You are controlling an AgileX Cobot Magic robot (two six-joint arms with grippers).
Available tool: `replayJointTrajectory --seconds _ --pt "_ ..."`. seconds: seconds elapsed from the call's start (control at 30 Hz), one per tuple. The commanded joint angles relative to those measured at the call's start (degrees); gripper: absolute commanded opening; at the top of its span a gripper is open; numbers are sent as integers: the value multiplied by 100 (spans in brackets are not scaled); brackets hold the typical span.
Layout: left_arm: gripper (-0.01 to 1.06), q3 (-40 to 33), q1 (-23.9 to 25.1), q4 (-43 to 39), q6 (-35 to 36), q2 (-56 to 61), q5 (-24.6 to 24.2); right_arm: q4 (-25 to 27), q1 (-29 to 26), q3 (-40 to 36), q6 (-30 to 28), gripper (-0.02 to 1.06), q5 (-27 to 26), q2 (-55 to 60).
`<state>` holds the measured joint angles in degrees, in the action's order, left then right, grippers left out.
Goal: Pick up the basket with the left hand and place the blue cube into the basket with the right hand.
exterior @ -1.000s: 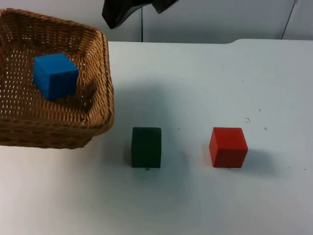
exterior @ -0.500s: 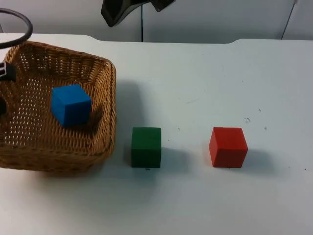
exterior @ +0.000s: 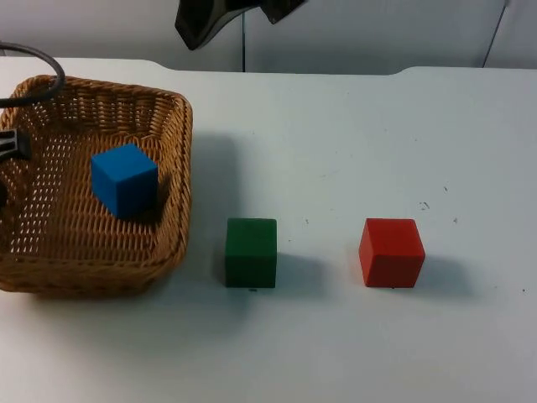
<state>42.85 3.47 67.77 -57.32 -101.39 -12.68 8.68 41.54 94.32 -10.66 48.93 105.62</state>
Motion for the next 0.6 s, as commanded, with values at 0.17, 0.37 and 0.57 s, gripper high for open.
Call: replayJointTrajectory --seconds 0.17,0.37,0.57 --pt "0 42 32 2 -221 17 216 58 22 51 -28 77 -30 -50" --pt "11 42 32 -192 -231 17 253 58 22 51 -28 77 -30 -50" --pt "38 42 32 -203 -231 17 269 58 22 51 -28 77 -30 -50"
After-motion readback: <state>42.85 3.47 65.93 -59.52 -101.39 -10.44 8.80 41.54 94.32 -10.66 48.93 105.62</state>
